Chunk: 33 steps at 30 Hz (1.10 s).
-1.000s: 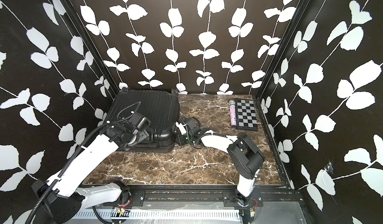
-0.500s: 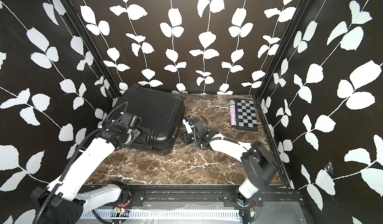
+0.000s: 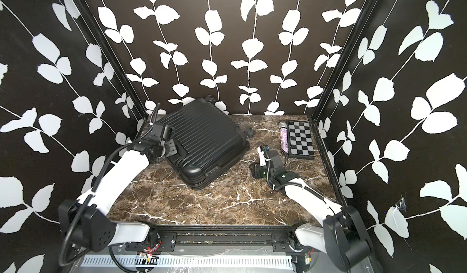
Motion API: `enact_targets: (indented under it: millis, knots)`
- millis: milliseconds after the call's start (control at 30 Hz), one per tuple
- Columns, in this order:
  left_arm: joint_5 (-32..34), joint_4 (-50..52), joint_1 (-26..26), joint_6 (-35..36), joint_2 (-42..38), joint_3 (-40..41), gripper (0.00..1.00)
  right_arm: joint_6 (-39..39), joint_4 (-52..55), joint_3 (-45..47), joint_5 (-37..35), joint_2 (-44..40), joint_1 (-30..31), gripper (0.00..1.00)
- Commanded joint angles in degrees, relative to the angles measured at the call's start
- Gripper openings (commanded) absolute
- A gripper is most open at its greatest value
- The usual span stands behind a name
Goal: Close the suitcase zippers
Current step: Adjust the suitcase at the center of the board.
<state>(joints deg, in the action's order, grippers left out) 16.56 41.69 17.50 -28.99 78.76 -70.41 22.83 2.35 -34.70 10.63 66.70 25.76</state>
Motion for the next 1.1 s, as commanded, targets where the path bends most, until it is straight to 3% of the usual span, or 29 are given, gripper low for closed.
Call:
enact_targets:
  millis: [0,200,433,567,700,867,1067]
  knots:
    - [-14.4,0.9,-1.1,17.9,3.2,-1.9,0.16,-2.7,-0.5,2.7,1.1,-3.9,-0.5,0.47]
    - [-19.1,5.9,-4.9,26.5,11.5,-12.4,0.08,-4.5,-6.2,10.0,-0.3,-10.3,-0.5,0.47]
    - [-19.9,7.1,-8.5,31.0,18.8,-21.3,0.06,-7.9,-20.1,20.6,3.8,-19.0,-0.6,0.43]
    - [-23.5,6.8,-9.6,31.9,20.9,-23.3,0.06,-11.7,-23.4,23.3,8.8,-20.7,-0.5,0.4]
    - [-27.0,6.7,-11.1,30.7,21.9,-23.9,0.06,-14.1,-27.7,24.3,11.7,-19.0,-0.5,0.35]
    - [-29.7,5.4,-11.5,30.1,21.3,-22.4,0.07,-16.4,-33.4,22.4,15.3,-10.6,-0.5,0.27]
    - [-30.4,5.3,-12.3,29.9,20.9,-21.6,0.08,-17.1,-41.2,21.3,19.6,-2.3,-0.6,0.25]
